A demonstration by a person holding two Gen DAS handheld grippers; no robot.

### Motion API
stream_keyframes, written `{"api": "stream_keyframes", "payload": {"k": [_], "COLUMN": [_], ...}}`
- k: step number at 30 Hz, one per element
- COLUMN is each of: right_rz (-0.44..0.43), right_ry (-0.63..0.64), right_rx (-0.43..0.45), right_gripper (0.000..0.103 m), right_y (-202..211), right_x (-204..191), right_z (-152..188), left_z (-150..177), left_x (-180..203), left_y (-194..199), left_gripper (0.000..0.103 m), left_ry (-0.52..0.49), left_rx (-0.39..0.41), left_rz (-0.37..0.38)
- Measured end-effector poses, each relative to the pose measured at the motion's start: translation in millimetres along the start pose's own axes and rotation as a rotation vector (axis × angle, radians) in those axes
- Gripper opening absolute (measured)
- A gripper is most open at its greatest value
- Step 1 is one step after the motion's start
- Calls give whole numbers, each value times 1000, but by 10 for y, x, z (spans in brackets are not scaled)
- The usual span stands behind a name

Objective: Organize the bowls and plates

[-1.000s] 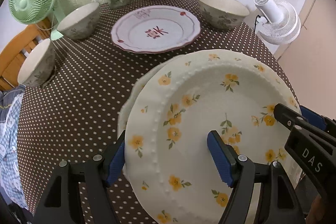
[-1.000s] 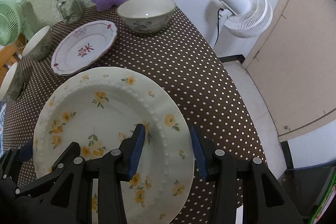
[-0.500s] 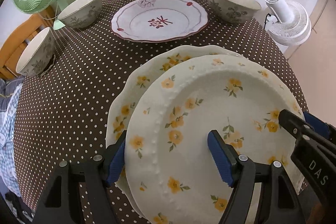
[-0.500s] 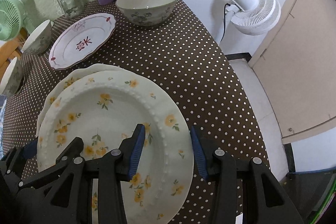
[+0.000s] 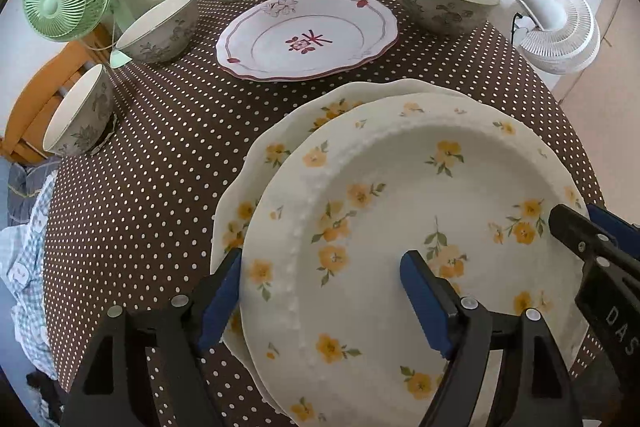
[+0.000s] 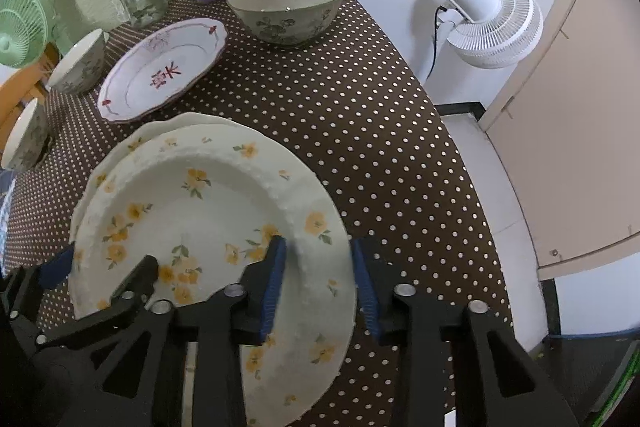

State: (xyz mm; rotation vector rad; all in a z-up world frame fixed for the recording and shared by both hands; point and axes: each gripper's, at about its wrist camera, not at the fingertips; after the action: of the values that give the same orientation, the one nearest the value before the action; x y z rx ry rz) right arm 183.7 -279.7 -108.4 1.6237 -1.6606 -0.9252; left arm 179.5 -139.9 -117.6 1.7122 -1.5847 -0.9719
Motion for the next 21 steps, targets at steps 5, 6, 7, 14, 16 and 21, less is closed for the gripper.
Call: {"api": "stream_keyframes", "payload": {"k": [5, 6, 7, 14, 16, 21], "right_rz": [-16, -16, -19, -41, -50, -22], "right_ry": [29, 35, 35, 55, 60, 81], "right_rx": [13, 12, 7, -5, -10, -11], "right_gripper": [35, 35, 35, 35, 35, 35], "right_y": [8, 0, -17, -69, -86, -107], "right_x": [-38, -51, -54, -117, -151, -217], "right_z": [-26, -33, -39, -78, -90, -109], "left_z": [-18, -28, -35, -58, -57, -48], "left_x": [54, 74, 79, -114, -122, -174], "left_y": [113, 141, 158, 178, 190, 204], "left_gripper": [86, 86, 86, 86, 86, 86], "left_ry": [-34, -47, -50, 19, 25, 43], "left_rx": [38, 49, 53, 54, 53, 54], "left_rz": [-56, -64, -62, -54, -61, -68]}}
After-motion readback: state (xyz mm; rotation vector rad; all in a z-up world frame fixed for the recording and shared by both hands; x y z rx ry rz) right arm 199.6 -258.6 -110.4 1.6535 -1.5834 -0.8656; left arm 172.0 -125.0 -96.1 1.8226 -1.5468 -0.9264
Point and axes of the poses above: each gripper's, at about its wrist camera, not at the fingertips, and y roughly against the way its jaws point, x to its right, z to its underside, and after that the axes turned 11 degrees about x, right-handed
